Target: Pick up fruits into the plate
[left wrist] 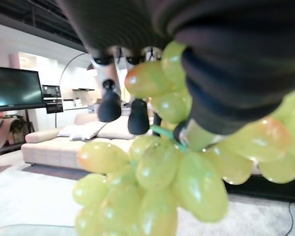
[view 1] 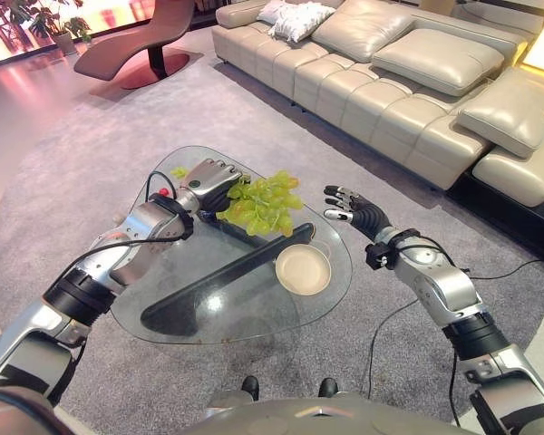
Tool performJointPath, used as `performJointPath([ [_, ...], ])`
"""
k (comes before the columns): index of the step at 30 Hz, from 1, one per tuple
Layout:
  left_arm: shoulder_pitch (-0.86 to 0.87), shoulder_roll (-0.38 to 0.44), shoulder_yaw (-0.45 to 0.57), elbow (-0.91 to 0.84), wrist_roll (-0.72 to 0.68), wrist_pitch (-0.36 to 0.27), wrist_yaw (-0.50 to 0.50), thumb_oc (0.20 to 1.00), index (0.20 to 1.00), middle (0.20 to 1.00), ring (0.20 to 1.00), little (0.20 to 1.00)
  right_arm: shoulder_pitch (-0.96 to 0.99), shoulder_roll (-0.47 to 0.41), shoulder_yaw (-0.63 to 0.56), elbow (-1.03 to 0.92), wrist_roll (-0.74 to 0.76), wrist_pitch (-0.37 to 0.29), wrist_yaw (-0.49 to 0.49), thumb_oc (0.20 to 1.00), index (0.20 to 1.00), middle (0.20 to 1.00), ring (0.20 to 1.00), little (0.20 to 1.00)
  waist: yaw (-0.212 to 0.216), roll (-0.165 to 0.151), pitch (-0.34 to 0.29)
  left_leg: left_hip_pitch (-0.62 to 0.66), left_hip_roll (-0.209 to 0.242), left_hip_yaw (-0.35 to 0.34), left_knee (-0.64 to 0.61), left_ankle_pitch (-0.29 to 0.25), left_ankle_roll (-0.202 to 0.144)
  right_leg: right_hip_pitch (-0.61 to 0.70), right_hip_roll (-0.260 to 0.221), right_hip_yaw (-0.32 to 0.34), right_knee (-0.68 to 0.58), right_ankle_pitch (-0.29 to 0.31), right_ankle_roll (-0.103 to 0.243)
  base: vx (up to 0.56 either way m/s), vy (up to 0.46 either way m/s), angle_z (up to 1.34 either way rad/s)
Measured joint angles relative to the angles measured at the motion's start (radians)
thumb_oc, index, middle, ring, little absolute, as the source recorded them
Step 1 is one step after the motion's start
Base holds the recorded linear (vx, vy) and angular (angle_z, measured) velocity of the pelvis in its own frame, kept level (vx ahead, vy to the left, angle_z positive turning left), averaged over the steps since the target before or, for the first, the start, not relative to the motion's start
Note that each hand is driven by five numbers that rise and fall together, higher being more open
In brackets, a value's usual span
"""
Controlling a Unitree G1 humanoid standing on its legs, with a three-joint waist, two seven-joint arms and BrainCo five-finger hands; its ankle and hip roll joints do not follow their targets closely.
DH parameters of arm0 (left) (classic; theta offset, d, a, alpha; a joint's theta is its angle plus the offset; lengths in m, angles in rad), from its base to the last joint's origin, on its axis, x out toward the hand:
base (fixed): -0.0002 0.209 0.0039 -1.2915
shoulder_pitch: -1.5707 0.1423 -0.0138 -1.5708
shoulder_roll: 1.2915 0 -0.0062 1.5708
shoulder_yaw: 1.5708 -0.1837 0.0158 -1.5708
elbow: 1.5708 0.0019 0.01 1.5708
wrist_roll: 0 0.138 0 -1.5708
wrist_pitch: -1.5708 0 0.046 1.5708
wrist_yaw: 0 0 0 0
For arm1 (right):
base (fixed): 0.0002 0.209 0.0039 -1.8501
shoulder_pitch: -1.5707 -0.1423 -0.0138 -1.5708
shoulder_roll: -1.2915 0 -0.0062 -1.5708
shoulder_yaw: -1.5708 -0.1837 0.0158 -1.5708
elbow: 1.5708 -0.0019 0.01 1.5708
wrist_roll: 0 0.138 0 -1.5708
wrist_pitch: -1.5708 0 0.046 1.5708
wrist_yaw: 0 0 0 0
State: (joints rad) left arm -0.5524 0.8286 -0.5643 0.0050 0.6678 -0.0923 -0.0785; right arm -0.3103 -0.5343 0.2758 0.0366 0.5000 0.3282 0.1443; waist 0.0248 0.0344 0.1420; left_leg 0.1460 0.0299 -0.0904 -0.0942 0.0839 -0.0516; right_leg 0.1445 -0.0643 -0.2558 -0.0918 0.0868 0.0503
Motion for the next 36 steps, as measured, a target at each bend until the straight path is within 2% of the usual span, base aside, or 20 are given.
performJointPath([
  [9,-0.015,-0.002,-0.014,-0.027,0.0,0.0,-0.02,0.2,0.2,0.2,0.2,0.2,-0.015,0.001,0.062,0.0,0.131,0.065,0.105,1.0,1.0,1.0,1.0,1.0,0.002,0.0,-0.001,-0.001,-0.001,-0.002,0.0,0.0,0.0,0.0,-0.003,-0.003,0.0,0.0,0.0,0.0,0.001,0.0],
  [16,-0.069,-0.006,-0.031,-0.031,0.0,-0.01,-0.02,0.2,0.2,0.2,0.2,0.2,-0.016,0.006,0.095,0.0,0.189,0.089,0.148,1.0,1.0,1.0,1.0,1.0,0.002,0.0,-0.001,-0.004,-0.004,-0.008,0.0,0.001,0.001,0.0,-0.009,-0.007,0.0,0.0,0.0,-0.01,0.004,0.02],
  [28,-0.086,-0.02,-0.047,-0.031,0.004,-0.008,-0.028,0.2,0.2,0.2,0.2,0.2,-0.021,0.01,0.136,-0.006,0.268,0.117,0.169,1.0,1.0,1.0,1.0,1.0,0.003,0.0,-0.002,-0.005,-0.014,-0.008,0.0,0.001,0.001,0.0,-0.01,-0.007,0.0,0.0,0.0,0.0,0.0,0.0],
  [36,-0.087,-0.035,-0.093,-0.031,0.048,-0.022,-0.071,0.2,0.2,0.2,0.2,0.2,-0.022,0.014,0.139,-0.006,0.315,0.134,0.145,1.0,1.0,1.0,1.0,1.0,0.011,0.0,-0.002,-0.005,-0.014,-0.008,0.0,0.001,0.001,0.0,-0.01,-0.006,0.0,0.0,0.0,0.0,0.0,0.0],
])
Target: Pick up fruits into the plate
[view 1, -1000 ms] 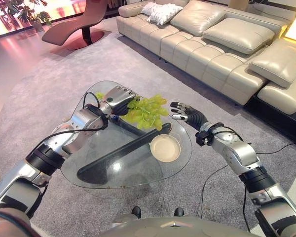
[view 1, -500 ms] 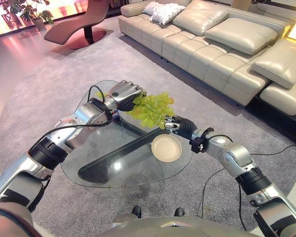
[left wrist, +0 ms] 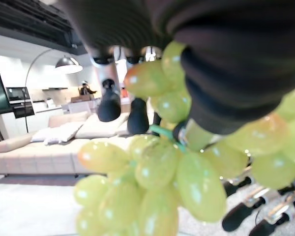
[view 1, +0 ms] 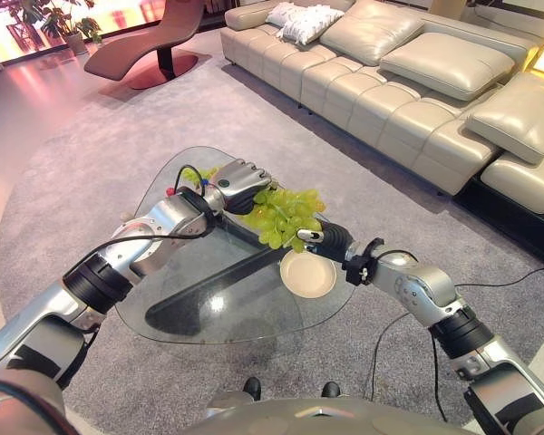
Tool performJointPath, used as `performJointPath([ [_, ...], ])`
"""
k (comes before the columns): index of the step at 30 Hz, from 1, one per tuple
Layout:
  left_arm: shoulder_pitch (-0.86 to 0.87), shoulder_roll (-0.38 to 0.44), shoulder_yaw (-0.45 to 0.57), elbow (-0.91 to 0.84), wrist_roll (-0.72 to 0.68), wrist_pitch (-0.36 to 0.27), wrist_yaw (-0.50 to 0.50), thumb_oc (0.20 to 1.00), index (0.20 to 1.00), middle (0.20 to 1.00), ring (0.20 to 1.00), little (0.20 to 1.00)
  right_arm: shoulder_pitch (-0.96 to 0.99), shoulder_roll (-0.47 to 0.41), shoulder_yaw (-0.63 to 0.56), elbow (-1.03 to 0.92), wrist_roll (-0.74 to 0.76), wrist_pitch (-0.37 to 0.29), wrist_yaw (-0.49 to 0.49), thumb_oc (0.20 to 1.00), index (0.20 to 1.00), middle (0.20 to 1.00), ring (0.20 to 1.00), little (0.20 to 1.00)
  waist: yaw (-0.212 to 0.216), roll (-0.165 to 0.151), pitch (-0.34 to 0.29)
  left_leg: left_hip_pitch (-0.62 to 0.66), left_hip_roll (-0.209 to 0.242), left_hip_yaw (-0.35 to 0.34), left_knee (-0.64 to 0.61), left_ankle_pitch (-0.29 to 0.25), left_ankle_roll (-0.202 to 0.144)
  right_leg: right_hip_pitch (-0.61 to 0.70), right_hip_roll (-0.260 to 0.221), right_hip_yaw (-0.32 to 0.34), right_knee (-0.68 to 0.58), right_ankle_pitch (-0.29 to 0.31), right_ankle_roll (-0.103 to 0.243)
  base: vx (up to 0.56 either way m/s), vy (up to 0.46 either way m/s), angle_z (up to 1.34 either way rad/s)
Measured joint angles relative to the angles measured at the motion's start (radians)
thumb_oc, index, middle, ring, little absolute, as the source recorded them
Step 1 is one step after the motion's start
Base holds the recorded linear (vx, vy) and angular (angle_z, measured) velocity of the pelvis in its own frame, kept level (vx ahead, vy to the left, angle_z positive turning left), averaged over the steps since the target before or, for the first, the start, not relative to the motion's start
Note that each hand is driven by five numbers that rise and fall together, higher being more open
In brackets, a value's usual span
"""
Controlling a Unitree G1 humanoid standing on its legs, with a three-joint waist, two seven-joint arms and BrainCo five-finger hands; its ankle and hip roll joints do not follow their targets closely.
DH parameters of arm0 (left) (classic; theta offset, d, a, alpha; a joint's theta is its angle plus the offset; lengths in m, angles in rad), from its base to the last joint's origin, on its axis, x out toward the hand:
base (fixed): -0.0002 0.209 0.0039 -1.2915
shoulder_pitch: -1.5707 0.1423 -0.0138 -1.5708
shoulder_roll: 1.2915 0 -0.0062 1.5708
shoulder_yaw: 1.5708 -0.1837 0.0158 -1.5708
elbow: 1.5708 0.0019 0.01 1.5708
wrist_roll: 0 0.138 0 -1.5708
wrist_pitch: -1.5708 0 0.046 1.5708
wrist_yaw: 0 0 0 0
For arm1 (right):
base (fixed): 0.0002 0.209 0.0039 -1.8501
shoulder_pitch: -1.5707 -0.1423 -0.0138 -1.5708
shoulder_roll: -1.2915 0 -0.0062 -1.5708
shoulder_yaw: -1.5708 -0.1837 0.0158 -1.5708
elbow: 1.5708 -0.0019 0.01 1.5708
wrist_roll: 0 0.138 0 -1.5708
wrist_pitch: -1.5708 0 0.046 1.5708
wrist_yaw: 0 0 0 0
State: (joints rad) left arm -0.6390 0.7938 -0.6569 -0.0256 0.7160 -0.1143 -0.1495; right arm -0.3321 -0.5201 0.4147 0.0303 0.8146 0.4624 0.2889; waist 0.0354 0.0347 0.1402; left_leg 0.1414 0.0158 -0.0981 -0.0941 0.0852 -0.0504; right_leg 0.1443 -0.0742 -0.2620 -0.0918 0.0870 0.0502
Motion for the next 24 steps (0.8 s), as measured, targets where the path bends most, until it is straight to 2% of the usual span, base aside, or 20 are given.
performJointPath([
  [10,0.0,0.0,-0.004,0.0,0.033,-0.026,-0.034,0.2,0.2,0.2,0.2,0.2,0.002,-0.003,0.0,0.001,0.033,-0.001,-0.021,1.0,1.0,1.0,1.0,1.0,0.0,0.0,0.0,0.0,0.0,0.001,0.0,0.0,0.0,0.0,0.0,0.001,0.0,0.0,0.0,0.0,0.0,0.0],
  [24,0.0,0.0,-0.014,0.0,0.07,-0.025,-0.034,0.2,0.2,0.2,0.2,0.2,0.003,-0.002,0.028,0.002,0.07,-0.001,-0.049,1.0,1.0,1.0,1.0,1.0,0.0,0.0,0.0,0.001,0.0,0.002,0.0,0.0,0.0,0.0,0.0,0.001,0.0,0.0,0.0,0.0,0.0,0.0],
])
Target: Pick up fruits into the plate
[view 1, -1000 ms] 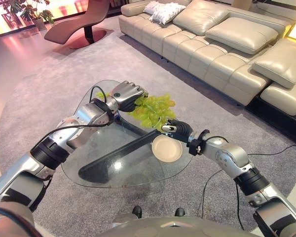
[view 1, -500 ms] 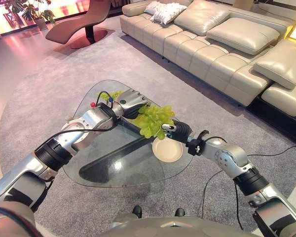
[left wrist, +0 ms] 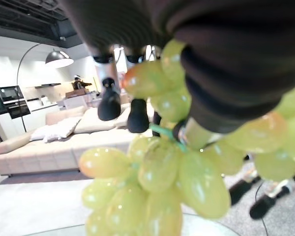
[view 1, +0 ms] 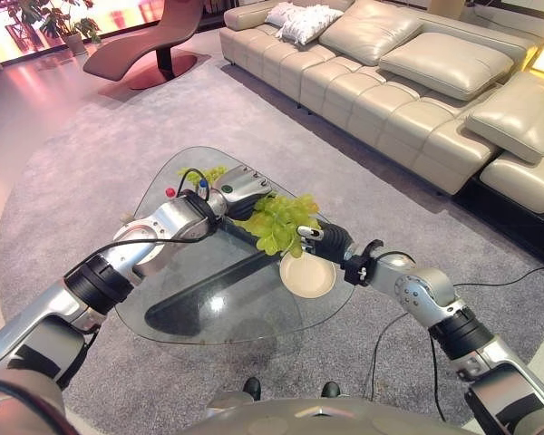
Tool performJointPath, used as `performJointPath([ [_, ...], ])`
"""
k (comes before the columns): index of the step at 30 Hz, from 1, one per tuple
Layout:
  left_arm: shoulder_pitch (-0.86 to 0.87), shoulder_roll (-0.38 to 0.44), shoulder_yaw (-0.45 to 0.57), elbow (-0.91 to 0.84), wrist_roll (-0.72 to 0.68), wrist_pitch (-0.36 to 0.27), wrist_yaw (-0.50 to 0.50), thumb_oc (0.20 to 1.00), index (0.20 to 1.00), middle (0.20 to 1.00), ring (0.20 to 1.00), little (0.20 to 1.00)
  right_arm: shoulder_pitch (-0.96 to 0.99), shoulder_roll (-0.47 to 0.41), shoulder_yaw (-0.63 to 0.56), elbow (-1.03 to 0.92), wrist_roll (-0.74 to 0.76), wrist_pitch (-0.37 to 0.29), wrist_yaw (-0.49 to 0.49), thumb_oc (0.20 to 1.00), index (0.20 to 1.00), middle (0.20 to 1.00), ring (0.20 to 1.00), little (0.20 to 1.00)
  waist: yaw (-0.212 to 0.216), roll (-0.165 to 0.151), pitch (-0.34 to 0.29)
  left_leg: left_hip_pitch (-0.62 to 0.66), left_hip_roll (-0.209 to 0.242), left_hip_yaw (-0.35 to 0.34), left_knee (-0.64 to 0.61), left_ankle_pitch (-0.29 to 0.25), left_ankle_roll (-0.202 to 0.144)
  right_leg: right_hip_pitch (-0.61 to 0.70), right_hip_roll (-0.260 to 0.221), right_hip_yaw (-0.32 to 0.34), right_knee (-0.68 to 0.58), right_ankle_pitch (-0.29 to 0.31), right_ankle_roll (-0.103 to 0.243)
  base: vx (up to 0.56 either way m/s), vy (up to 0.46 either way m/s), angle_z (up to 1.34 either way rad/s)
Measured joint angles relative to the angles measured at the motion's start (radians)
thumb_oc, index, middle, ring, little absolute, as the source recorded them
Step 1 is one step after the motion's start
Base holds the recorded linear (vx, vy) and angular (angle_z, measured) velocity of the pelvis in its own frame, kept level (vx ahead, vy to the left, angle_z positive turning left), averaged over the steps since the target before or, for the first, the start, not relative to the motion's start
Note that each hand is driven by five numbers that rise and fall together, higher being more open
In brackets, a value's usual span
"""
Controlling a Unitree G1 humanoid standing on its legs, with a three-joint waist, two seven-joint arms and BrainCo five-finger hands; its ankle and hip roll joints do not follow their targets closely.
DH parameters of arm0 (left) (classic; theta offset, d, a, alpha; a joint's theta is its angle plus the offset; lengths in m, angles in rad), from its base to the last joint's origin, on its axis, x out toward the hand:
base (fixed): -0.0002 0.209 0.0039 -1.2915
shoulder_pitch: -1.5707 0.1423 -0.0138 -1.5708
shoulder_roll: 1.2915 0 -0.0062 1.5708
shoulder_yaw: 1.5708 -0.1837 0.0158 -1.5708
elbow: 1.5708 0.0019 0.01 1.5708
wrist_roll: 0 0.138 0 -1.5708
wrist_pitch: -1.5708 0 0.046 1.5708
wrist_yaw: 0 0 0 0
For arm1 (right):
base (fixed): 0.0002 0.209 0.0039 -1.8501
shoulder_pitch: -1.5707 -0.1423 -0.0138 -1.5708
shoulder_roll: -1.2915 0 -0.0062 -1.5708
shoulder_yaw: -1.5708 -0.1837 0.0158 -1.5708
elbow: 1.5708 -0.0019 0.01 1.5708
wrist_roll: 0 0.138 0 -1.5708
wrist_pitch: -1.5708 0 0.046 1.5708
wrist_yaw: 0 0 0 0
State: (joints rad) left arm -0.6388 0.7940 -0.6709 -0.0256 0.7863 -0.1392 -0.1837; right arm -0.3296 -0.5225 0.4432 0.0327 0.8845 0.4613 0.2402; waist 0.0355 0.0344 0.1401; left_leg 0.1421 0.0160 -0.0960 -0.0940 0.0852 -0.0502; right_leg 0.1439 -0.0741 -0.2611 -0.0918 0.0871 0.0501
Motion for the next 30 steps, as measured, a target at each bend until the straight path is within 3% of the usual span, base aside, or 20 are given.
performJointPath([
  [1,0.0,0.0,0.0,0.0,0.0,0.0,0.0,0.2,0.2,0.2,0.2,0.2,0.0,0.0,0.001,0.0,0.0,0.0,-0.001,1.0,1.0,1.0,1.0,1.0,0.0,0.0,0.0,0.0,0.0,0.0,0.0,0.0,0.0,0.0,0.0,0.0,0.0,0.0,0.0,0.0,0.0,0.0],
  [2,0.0,0.0,0.0,0.0,0.0,0.0,0.0,0.2,0.2,0.2,0.2,0.2,0.0,0.001,0.002,0.0,0.0,0.0,-0.002,0.423,0.423,0.423,0.423,0.423,0.0,0.0,0.0,0.0,0.0,0.0,0.0,0.0,0.0,0.0,0.0,0.0,0.0,0.0,0.0,0.0,0.0,0.0],
  [3,0.0,0.0,0.0,0.0,0.0,0.003,0.0,0.2,0.2,0.2,0.2,0.2,0.0,0.001,0.003,0.0,0.0,0.0,-0.003,0.2,0.2,0.2,0.2,0.2,0.0,0.0,0.0,0.0,0.0,0.001,0.0,0.0,0.0,0.0,0.0,0.001,0.0,0.0,0.0,0.0,0.0,0.0],
  [16,0.0,-0.025,-0.001,0.001,0.006,0.027,0.006,0.2,0.2,0.2,0.2,0.2,0.0,0.007,0.005,0.002,0.0,0.003,-0.02,0.2,0.2,0.2,0.2,0.2,0.0,-0.003,-0.004,0.001,0.0,0.005,0.0,0.0,0.0,-0.001,0.001,0.003,0.0,0.0,0.0,0.0,0.0,0.0],
  [30,0.0,-0.083,-0.038,0.076,0.099,0.033,0.082,0.2,0.2,0.2,0.2,0.2,0.0,0.025,0.01,0.023,0.0,0.004,-0.03,0.2,0.2,0.2,0.2,0.2,-0.002,-0.011,-0.016,0.004,0.0,0.01,0.0,0.0,0.0,-0.001,0.001,0.008,0.0,0.0,0.0,0.0,0.0,0.0],
])
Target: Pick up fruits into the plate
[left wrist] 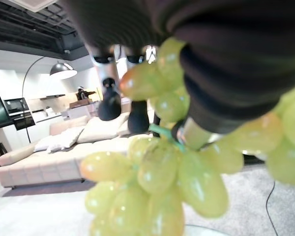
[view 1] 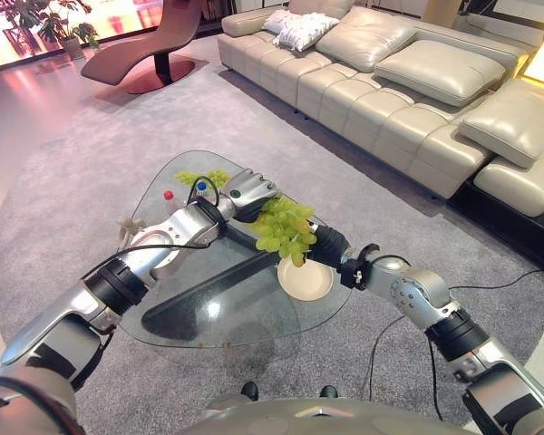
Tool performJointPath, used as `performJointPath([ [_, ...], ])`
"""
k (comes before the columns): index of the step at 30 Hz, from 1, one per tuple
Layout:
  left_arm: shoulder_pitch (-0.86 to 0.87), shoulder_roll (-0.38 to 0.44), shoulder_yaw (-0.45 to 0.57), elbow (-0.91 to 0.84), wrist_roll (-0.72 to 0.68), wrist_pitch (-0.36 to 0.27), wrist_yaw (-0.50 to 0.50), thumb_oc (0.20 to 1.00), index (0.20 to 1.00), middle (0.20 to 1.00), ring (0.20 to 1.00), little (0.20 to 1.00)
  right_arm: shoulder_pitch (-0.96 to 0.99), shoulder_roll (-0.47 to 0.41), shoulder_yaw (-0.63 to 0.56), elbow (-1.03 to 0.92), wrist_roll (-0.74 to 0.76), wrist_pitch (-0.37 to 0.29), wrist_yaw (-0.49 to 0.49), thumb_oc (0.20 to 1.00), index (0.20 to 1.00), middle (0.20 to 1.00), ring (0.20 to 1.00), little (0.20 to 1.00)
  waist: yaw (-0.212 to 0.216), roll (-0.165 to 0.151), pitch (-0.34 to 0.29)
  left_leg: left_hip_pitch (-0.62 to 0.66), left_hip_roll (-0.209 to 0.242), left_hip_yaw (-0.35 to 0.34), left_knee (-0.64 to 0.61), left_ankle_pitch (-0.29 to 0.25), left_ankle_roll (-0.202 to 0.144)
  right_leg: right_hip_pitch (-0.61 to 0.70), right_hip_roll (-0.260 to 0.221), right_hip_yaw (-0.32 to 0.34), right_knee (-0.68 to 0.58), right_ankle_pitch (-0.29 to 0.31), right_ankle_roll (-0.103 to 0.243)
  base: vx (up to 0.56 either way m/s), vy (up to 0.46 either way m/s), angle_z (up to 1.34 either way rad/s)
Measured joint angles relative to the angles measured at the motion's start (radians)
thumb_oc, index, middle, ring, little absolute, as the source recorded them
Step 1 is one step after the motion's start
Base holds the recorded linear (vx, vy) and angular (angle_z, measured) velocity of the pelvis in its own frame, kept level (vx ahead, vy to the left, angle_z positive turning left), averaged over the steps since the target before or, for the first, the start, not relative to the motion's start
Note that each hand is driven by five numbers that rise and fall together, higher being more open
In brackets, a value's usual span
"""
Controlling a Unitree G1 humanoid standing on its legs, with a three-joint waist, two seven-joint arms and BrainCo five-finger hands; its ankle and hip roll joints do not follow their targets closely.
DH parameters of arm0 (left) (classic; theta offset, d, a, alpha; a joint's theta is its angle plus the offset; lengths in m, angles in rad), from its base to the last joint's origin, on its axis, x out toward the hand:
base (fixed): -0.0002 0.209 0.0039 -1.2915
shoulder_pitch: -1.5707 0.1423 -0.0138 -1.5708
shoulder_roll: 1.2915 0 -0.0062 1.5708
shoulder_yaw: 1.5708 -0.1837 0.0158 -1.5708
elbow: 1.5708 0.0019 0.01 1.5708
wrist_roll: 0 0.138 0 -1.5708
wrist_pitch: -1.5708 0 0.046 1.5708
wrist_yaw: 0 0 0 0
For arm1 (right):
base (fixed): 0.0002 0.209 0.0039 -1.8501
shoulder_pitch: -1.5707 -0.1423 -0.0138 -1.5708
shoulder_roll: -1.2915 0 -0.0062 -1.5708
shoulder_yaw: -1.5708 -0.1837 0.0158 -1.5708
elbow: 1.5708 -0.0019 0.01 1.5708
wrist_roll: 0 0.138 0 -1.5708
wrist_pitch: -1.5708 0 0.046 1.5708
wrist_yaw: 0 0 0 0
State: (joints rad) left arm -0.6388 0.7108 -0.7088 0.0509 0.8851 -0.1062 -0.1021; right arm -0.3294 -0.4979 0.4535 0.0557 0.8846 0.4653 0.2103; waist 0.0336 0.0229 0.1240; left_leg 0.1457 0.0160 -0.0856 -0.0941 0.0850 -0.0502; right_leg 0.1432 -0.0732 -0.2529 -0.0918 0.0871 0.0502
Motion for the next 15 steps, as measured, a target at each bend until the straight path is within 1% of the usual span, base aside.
performJointPath([
  [6,0.0,0.001,-0.001,0.001,0.0,0.0,0.006,0.206,0.206,0.206,0.206,0.206,0.0,0.003,0.004,0.0,0.0,0.0,-0.006,0.2,0.2,0.2,0.2,0.2,0.0,0.0,-0.004,0.0,0.0,0.0,0.0,0.0,0.0,0.0,0.0,0.0,0.0,0.0,0.0,0.0,0.0,0.0],
  [8,0.0,0.003,-0.001,0.001,-0.001,-0.002,0.006,0.583,0.583,0.583,0.583,0.583,0.0,0.004,0.004,0.0,0.0,0.0,-0.006,0.2,0.2,0.2,0.2,0.2,0.001,0.0,-0.004,0.0,0.0,0.0,0.0,0.0,0.0,0.0,0.0,0.0,0.0,0.0,0.0,0.0,0.0,0.0],
  [9,0.0,0.003,-0.001,0.001,-0.002,-0.002,0.006,0.906,0.906,0.906,0.906,0.906,0.0,0.004,0.004,0.0,0.0,0.0,-0.006,0.2,0.2,0.2,0.2,0.2,0.002,0.0,-0.004,0.0,0.0,0.0,0.0,0.0,0.001,0.0,0.0,0.0,0.0,0.0,0.0,0.0,0.0,0.0],
  [10,0.0,0.003,-0.001,0.0,-0.002,-0.003,0.006,1.0,1.0,1.0,1.0,1.0,0.0,0.007,0.005,0.0,0.0,0.0,-0.006,0.2,0.2,0.2,0.2,0.2,0.002,0.0,-0.004,0.0,0.0,0.0,0.0,-0.002,0.003,0.0,0.0,0.0,0.0,0.0,0.0,0.0,0.0,0.0],
  [15,0.003,0.004,0.002,-0.001,-0.017,-0.002,0.005,1.0,1.0,1.0,1.0,1.0,0.005,0.01,0.019,0.0,0.001,-0.001,-0.005,0.2,0.2,0.2,0.2,0.2,0.002,0.0,-0.004,0.0,0.0,0.0,0.0,-0.002,0.003,0.0,0.0,0.0,0.0,0.0,0.0,0.0,0.0,0.0],
])
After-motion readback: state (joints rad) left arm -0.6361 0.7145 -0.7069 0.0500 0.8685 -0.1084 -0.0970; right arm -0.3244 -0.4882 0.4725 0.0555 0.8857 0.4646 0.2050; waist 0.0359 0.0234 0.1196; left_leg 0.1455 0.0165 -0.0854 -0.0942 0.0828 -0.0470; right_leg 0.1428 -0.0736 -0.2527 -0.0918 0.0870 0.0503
